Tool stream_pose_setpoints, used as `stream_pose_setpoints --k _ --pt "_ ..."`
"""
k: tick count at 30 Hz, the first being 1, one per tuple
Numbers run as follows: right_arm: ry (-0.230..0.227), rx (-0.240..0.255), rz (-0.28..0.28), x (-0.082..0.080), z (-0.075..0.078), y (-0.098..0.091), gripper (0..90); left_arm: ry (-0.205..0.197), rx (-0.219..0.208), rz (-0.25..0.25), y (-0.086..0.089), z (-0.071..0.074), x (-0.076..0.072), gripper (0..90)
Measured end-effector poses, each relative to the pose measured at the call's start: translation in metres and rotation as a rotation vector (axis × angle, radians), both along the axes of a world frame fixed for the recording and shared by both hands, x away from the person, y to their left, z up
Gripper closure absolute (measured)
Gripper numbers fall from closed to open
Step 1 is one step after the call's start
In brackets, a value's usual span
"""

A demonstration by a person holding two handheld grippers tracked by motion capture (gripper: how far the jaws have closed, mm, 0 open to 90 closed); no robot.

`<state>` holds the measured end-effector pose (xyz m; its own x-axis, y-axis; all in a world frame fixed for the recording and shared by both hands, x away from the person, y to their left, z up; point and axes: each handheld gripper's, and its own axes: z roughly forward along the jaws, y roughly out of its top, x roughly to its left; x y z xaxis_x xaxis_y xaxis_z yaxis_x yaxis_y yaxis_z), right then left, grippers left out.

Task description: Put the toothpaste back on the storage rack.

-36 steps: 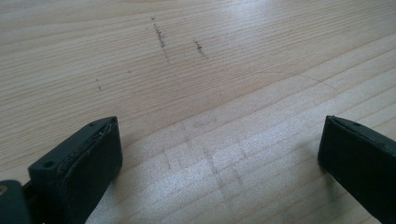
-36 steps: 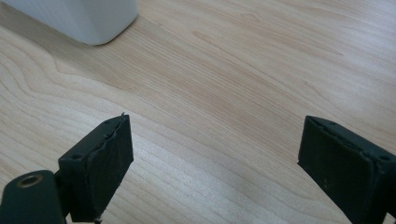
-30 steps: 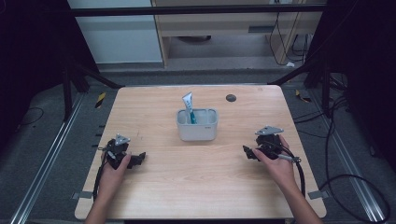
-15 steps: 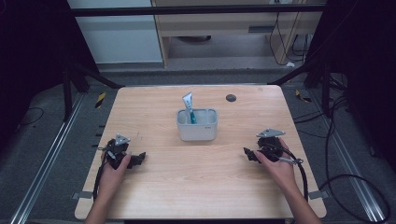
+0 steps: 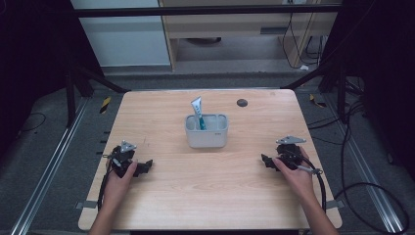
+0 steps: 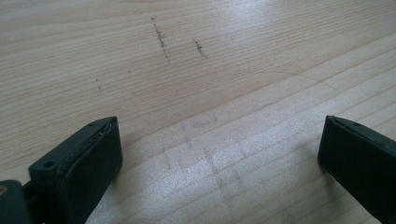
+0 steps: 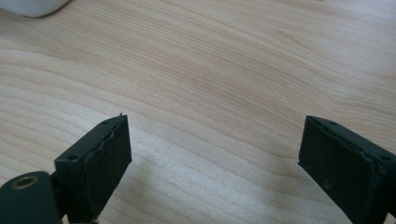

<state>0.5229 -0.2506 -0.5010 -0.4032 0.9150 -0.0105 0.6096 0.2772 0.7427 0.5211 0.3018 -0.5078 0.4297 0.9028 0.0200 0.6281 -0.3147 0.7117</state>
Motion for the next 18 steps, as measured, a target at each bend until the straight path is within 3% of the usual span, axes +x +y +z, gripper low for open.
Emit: stream_pose_setpoints --k 10,18 --pt "0.016 0.024 -0.036 0.0060 -0.0061 -0.0042 8.4 0.000 0.000 0.000 0.0000 0.0000 0.0000 0.0" --pt "0.013 0.016 -0.051 0.0085 -0.0099 -0.0031 7.5 0.000 0.000 0.000 0.0000 0.0000 0.0000 0.0"
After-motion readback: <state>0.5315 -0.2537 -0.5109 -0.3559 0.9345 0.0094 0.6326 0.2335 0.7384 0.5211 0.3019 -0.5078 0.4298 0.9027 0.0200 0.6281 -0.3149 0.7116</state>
